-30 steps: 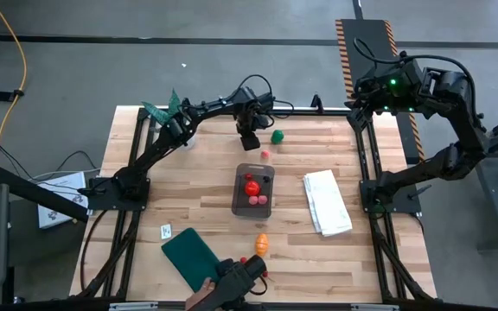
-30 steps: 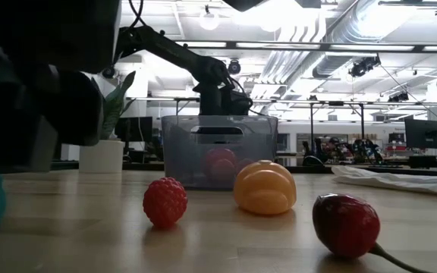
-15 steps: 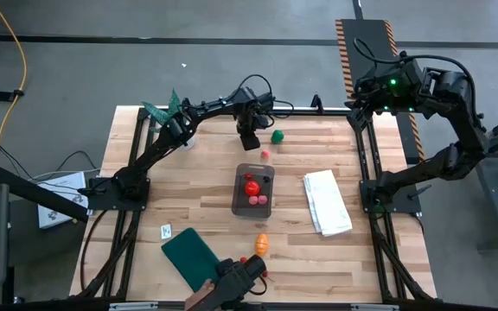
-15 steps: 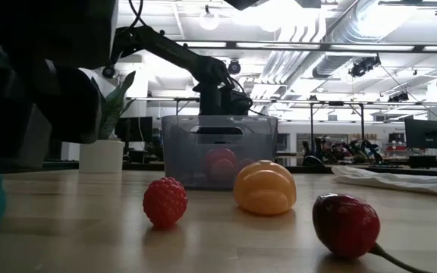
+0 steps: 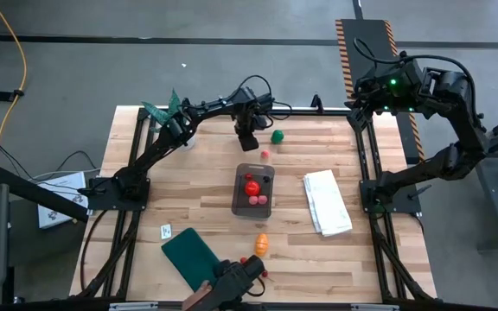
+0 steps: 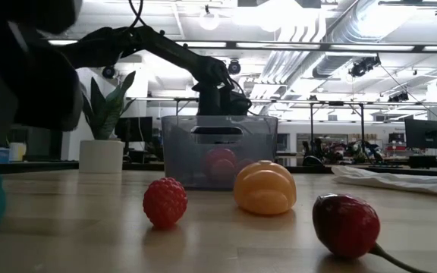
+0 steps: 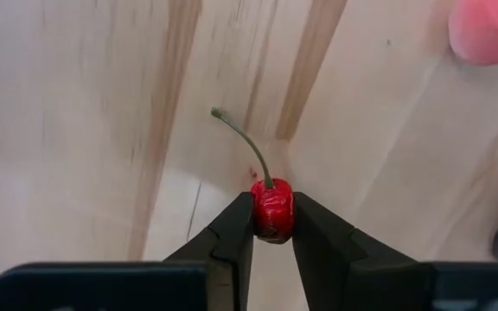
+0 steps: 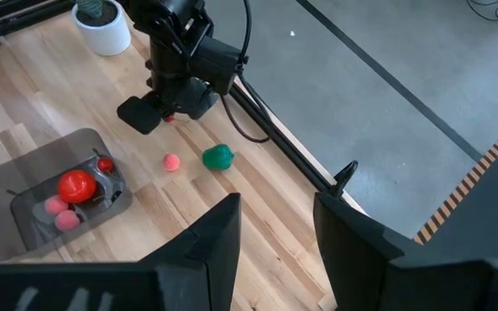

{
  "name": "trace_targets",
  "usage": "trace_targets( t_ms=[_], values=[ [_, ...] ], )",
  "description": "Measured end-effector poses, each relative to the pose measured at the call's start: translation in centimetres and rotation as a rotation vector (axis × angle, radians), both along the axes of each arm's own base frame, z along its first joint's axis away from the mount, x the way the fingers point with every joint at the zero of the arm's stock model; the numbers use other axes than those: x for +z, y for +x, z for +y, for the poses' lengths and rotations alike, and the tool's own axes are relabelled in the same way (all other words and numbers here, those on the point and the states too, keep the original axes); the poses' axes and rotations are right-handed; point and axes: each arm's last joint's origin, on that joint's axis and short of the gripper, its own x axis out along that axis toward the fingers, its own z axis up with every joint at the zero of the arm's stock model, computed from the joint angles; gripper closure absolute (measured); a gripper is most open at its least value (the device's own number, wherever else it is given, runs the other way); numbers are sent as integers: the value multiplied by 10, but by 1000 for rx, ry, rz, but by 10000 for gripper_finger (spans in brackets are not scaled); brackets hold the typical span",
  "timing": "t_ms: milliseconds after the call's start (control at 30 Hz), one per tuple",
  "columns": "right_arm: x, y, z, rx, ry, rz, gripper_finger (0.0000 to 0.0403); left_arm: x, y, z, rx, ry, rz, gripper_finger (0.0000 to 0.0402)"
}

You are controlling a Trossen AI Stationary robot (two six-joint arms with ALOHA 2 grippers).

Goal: Pick and placing Produce into tupperware
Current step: Put the red cherry into the transparent black bin

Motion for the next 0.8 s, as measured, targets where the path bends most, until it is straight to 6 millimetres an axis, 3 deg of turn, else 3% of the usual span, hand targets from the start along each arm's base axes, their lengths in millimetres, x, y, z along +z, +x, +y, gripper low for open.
trace_targets(
  t_ms=[433, 800],
  values=[
    [0, 0, 0, 7, -6, 5, 263, 34, -4, -3, 7, 35, -43, 334],
    [0, 0, 0, 7, -6, 5, 263, 89, -18, -15, 23, 73, -93, 334]
  ],
)
